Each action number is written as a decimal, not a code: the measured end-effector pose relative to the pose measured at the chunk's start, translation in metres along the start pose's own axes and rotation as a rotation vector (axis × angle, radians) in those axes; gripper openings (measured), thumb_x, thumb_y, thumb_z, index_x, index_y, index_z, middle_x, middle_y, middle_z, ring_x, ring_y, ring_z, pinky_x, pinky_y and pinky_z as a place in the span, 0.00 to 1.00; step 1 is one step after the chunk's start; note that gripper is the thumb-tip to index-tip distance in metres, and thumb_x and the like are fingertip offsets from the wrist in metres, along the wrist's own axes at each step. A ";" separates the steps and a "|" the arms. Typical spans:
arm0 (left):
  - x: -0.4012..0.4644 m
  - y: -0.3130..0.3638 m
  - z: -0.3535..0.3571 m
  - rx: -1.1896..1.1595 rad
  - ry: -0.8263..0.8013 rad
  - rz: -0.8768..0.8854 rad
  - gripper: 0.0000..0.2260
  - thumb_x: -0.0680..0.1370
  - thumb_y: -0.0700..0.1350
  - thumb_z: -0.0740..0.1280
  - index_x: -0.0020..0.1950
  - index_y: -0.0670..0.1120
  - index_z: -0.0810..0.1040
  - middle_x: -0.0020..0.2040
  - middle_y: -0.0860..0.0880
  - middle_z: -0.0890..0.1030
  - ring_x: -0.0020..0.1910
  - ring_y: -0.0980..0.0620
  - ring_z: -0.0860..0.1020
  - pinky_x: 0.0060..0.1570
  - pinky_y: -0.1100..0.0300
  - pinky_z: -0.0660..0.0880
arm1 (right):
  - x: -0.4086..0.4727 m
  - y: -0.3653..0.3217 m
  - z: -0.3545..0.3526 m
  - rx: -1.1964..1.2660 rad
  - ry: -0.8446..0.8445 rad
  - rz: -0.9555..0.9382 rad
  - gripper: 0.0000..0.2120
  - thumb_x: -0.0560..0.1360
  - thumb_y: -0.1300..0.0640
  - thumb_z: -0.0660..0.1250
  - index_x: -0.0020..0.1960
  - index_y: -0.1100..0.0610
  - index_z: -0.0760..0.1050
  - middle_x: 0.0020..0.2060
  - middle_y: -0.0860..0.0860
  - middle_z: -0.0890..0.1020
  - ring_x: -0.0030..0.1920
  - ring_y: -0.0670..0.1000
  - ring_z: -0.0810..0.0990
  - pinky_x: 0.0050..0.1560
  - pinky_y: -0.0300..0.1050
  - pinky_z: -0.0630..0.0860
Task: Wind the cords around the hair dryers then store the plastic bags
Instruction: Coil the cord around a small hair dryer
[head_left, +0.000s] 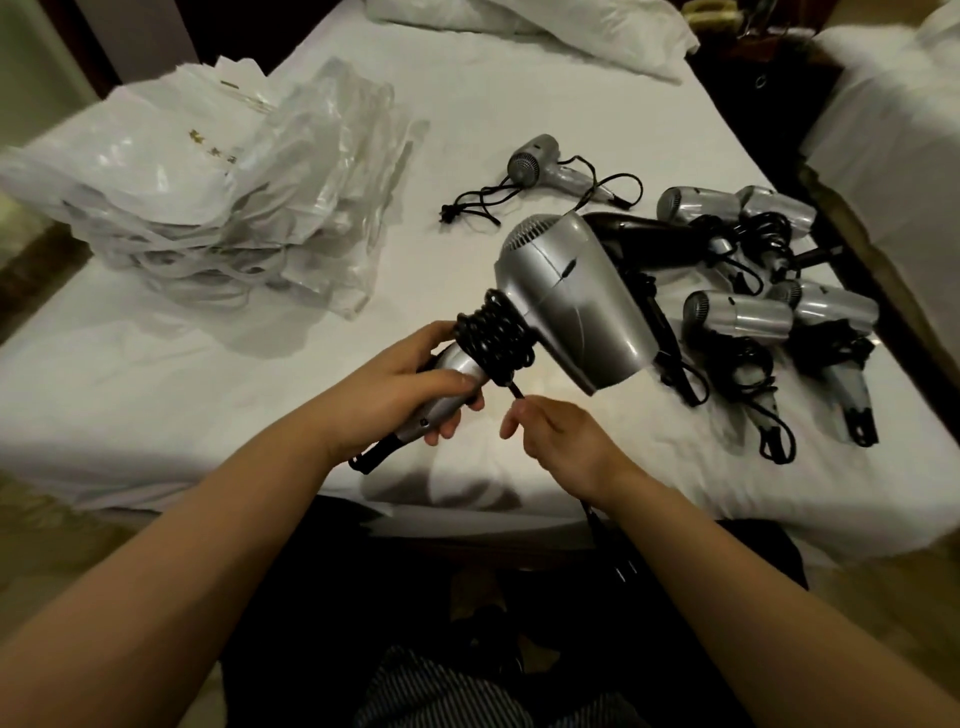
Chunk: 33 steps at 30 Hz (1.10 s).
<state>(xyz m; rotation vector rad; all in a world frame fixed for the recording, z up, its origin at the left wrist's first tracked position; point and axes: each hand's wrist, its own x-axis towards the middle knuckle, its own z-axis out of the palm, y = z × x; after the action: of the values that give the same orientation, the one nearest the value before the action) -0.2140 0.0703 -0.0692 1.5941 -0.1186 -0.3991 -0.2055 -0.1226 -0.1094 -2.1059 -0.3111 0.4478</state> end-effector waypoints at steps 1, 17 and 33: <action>0.001 -0.001 -0.001 0.050 0.041 -0.002 0.25 0.69 0.44 0.66 0.66 0.49 0.66 0.40 0.44 0.81 0.31 0.48 0.76 0.30 0.56 0.72 | -0.001 0.001 0.001 -0.031 -0.037 0.047 0.15 0.81 0.54 0.53 0.39 0.51 0.73 0.28 0.50 0.69 0.28 0.46 0.66 0.31 0.35 0.63; 0.013 -0.031 0.027 0.840 0.515 -0.002 0.30 0.73 0.45 0.68 0.71 0.56 0.59 0.39 0.50 0.75 0.40 0.44 0.76 0.37 0.54 0.71 | -0.015 -0.031 -0.006 -0.312 0.023 0.031 0.14 0.80 0.53 0.57 0.40 0.54 0.75 0.33 0.45 0.74 0.38 0.46 0.72 0.39 0.40 0.67; 0.013 -0.097 0.070 0.553 0.668 -0.194 0.29 0.75 0.43 0.66 0.71 0.57 0.57 0.54 0.47 0.81 0.51 0.41 0.79 0.42 0.57 0.69 | -0.035 -0.005 0.017 0.297 -0.036 0.250 0.03 0.78 0.61 0.62 0.49 0.58 0.74 0.28 0.50 0.74 0.27 0.47 0.72 0.31 0.37 0.71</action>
<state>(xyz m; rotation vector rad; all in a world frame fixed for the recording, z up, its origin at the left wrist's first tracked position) -0.2402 0.0068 -0.1675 2.2145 0.4778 0.0480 -0.2442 -0.1205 -0.1073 -1.8518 0.0018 0.6389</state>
